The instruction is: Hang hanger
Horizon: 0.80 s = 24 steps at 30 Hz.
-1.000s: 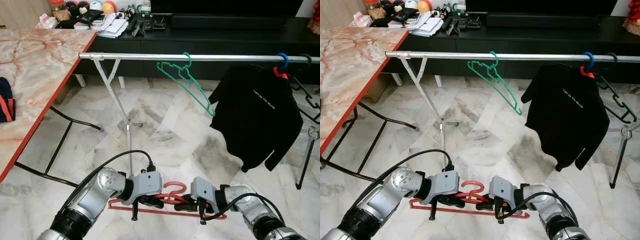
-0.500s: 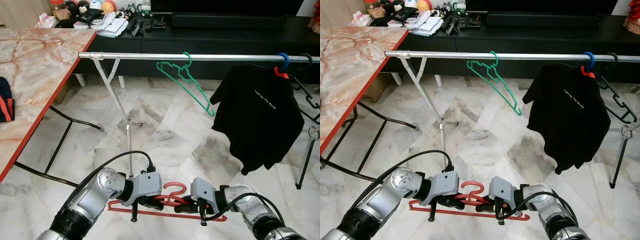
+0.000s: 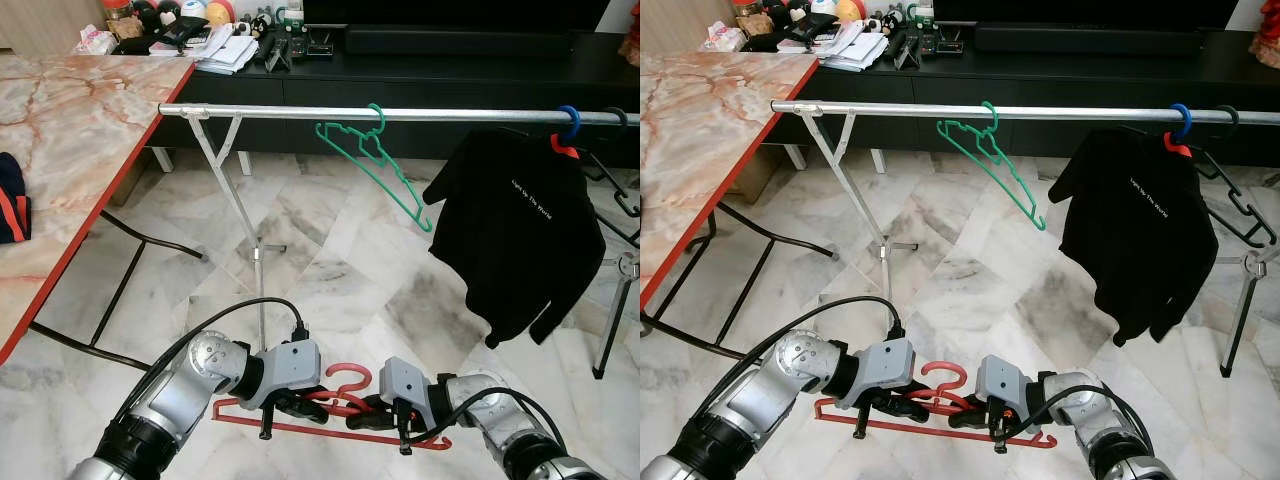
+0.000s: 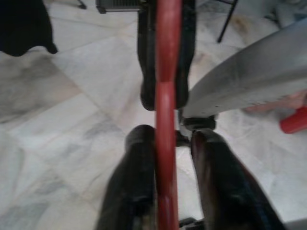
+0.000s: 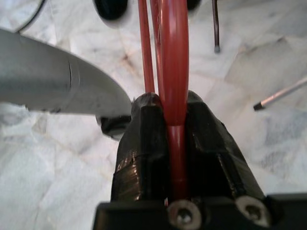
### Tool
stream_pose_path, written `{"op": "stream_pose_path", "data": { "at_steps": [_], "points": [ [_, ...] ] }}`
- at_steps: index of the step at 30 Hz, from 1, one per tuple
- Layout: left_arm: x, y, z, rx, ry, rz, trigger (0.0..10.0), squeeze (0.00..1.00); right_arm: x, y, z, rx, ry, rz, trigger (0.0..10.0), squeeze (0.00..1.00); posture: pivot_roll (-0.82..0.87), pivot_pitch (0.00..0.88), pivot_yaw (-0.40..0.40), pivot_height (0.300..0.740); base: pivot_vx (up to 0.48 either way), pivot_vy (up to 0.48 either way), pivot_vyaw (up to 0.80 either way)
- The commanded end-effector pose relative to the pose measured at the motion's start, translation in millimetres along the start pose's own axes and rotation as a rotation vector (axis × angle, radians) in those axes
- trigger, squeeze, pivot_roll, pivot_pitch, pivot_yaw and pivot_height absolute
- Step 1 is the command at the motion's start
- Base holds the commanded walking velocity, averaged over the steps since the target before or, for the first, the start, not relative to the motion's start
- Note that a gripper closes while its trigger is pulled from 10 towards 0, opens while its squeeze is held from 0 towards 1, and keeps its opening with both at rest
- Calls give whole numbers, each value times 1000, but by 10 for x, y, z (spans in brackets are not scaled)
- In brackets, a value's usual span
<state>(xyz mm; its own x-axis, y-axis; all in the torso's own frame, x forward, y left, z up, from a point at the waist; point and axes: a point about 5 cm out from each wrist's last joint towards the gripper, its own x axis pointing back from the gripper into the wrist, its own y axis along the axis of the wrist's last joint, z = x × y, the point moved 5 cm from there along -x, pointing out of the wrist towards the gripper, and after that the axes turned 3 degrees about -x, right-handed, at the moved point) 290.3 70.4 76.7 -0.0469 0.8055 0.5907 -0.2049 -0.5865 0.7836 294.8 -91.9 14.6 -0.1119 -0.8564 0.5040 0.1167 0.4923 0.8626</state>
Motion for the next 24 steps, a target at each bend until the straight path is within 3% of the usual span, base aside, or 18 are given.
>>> {"op": "stream_pose_path", "data": {
  "at_steps": [1,6,10,11,14,15,18,19,22,24],
  "points": [
    [55,-16,-46,5,-32,5,10000,1000,3,-149,87,-14,19,47,0,0,53,244,17,740,0,0,0],
    [148,-86,-96,13,-63,36,10000,1000,14,-230,124,-35,16,63,0,0,51,249,14,740,0,0,0],
    [264,-124,-38,39,-12,33,10000,1000,61,-362,139,-59,-18,102,0,0,48,252,11,740,0,0,0],
    [369,-150,39,71,66,17,10000,1000,119,-422,53,-95,-125,98,0,0,47,251,10,740,0,0,0],
    [465,-194,80,125,150,-8,10000,1000,203,-477,-80,-161,-276,80,0,0,43,252,7,740,0,0,0],
    [509,-263,102,176,227,-24,10000,1000,262,-511,-129,-216,-353,47,0,0,44,252,7,740,0,0,0],
    [571,-415,111,274,374,-68,10000,988,326,-616,-117,-292,-425,20,0,0,36,253,8,740,0,0,0],
    [590,-539,78,351,449,-86,10000,0,341,-678,-74,-319,-448,9,0,0,32,252,7,740,0,0,0],
    [576,-701,20,410,526,-68,10000,0,377,-730,-84,-362,-512,-11,0,0,32,250,7,740,0,0,0],
    [438,-992,-168,539,579,-10,10000,0,517,-795,-237,-411,-717,-18,0,0,27,243,5,740,0,0,0]
  ]
}}
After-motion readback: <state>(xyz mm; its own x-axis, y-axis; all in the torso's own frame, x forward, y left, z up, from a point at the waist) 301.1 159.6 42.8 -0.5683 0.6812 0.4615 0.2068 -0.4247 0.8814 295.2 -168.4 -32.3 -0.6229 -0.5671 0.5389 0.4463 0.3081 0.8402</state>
